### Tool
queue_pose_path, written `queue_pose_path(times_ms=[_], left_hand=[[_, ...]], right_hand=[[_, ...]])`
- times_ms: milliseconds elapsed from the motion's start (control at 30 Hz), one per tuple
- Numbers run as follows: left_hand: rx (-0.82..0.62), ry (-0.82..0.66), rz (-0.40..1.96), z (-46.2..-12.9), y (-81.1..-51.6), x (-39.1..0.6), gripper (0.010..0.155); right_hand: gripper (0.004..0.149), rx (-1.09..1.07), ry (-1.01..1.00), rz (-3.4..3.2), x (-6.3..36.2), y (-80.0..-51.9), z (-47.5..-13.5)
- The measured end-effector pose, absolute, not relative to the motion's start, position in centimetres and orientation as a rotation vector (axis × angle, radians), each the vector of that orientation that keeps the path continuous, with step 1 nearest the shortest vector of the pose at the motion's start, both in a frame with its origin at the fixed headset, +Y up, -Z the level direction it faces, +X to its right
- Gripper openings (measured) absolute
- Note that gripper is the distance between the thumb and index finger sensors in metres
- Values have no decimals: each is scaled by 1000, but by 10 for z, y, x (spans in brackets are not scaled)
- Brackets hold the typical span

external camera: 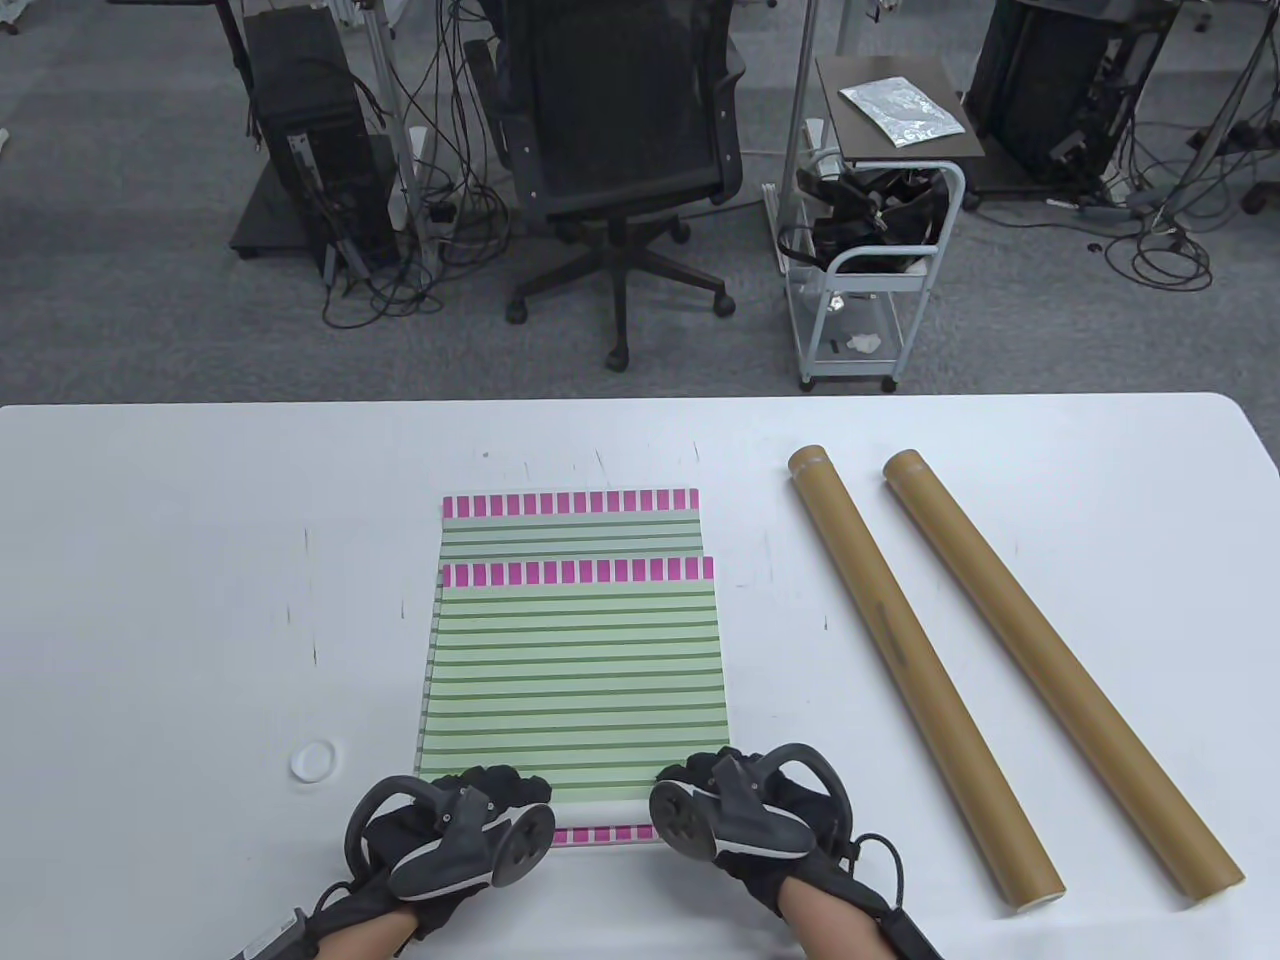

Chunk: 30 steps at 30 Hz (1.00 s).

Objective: Roll up mouse pads and store in mailing tubes

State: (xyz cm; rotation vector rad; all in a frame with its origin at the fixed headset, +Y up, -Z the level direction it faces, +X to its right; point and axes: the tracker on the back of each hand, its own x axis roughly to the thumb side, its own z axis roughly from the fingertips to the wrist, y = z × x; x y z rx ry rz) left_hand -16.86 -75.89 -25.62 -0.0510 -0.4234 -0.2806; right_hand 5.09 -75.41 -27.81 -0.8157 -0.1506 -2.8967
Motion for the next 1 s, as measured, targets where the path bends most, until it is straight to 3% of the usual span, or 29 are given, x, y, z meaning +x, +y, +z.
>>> queue_pose_path(times_ms=[300,667,867,1000], left_hand=[[-78,-536,-365,-242,-753,-160,49],[-58,-535,-369,-239,-757,-162,53],[-71,-512,-321,-244,-759,-165,44],[-93,-479,-297,-250,-759,-166,44]], right_hand=[[47,-904,-323,-2925,52,-750,-276],[45,-859,-264,-2942,50,-754,-276],[47,-854,-295,-2939,51,-755,-274],[51,-836,-37,-2935,55,-752,-267]])
